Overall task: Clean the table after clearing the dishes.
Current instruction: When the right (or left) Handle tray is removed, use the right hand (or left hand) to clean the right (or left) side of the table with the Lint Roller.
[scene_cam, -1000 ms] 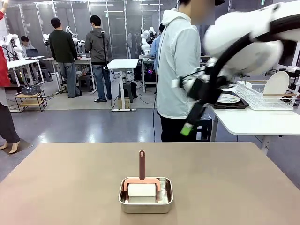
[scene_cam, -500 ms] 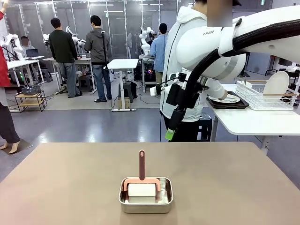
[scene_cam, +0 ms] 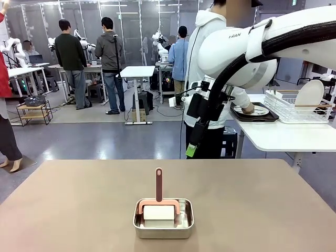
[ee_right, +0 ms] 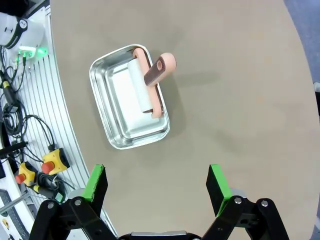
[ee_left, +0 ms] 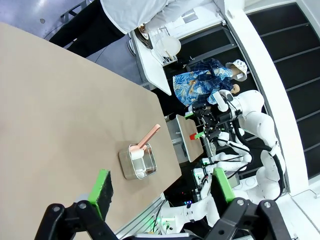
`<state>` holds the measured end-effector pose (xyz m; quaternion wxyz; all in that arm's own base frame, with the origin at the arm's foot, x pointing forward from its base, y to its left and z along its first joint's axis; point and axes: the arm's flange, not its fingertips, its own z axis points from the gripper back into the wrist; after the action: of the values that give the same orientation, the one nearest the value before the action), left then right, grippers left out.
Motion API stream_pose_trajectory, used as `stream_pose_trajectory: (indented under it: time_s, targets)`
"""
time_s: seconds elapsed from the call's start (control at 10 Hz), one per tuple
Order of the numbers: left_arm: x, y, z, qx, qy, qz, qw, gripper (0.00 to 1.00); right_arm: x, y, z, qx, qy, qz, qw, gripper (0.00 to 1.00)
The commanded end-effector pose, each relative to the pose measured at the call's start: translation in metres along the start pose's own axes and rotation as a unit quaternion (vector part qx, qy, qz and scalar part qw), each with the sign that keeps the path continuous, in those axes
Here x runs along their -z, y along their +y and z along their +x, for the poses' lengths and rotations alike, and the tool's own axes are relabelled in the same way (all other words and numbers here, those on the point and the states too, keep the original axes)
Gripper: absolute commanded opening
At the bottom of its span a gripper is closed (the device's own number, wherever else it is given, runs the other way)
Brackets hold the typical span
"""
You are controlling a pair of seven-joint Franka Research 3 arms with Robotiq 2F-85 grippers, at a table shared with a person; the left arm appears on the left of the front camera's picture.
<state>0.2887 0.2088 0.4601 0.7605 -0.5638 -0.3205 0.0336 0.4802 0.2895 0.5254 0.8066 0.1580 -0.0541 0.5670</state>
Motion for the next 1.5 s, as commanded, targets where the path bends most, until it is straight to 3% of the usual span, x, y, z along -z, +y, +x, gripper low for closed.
stream_pose_trajectory:
  time_s: [0.0,0.4,1.4]
  targets:
    - [-0.002,-0.002,0.000,-0.004,-0.003,-0.005,1.000,1.00,0.037,-0.003,0.036,-0.038,0.020,0.009,0.999,1.00]
    - [-0.002,-0.002,0.000,-0.004,-0.003,-0.005,1.000,1.00,0.087,0.000,0.076,-0.107,0.089,0.044,0.989,1.00]
    - [-0.002,-0.002,0.000,-0.004,-0.003,-0.005,1.000,1.00,0.147,-0.003,0.101,-0.158,0.159,0.078,0.971,1.00]
